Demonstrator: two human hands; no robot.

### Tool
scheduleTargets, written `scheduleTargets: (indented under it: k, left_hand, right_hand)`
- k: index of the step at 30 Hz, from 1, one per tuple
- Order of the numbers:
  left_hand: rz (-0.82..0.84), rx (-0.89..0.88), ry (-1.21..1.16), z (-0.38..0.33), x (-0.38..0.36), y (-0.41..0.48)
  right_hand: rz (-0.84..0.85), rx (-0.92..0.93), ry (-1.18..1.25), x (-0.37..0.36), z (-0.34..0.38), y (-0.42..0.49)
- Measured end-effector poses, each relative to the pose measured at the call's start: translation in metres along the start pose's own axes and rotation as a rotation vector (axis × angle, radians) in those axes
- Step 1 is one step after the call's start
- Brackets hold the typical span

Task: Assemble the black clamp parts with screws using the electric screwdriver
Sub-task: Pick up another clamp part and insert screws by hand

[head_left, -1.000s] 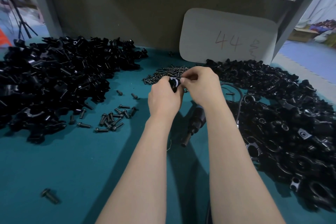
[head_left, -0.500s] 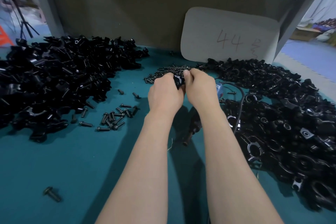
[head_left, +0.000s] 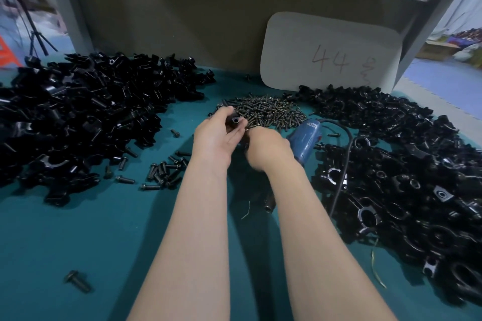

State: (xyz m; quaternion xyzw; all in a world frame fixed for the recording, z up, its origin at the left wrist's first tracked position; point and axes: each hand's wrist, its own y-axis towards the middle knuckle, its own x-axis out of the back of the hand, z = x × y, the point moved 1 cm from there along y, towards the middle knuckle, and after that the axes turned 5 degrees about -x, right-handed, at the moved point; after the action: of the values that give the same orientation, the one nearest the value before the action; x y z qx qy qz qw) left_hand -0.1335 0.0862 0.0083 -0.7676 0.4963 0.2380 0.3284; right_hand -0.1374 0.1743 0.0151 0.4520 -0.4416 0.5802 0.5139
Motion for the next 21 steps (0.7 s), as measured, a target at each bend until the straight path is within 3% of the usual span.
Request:
scheduleTargets:
  k: [3,6,11,15,21]
  left_hand:
    - [-0.002,0.045,-0.121,0.000,-0.001,0.000]
    - [-0.009,0.065,-0.172,-0.001,-0.002,-0.001]
    - [0.012,0.112,-0.124,0.001,0.000,-0.003]
    - [0.060,0.117,-0.100,0.002,-0.003,-0.004]
    - [0.079,0.070,-0.024,0.005,-0.005,-0.006]
  right_hand:
    - [0.004,-0.015,-0.074,-0.002,0.001,-0.001]
    - [-0.006,-0.013,0.024,-0.002,0.001,0.000]
    - [-0.206,-0.044,0.570,0.022,-0.016,0.005]
    - [-0.256,-0.029,0.919,0.040,-0.025,-0.002]
    - [-0.252,0.086,0.854,0.047,-0.024,-0.008]
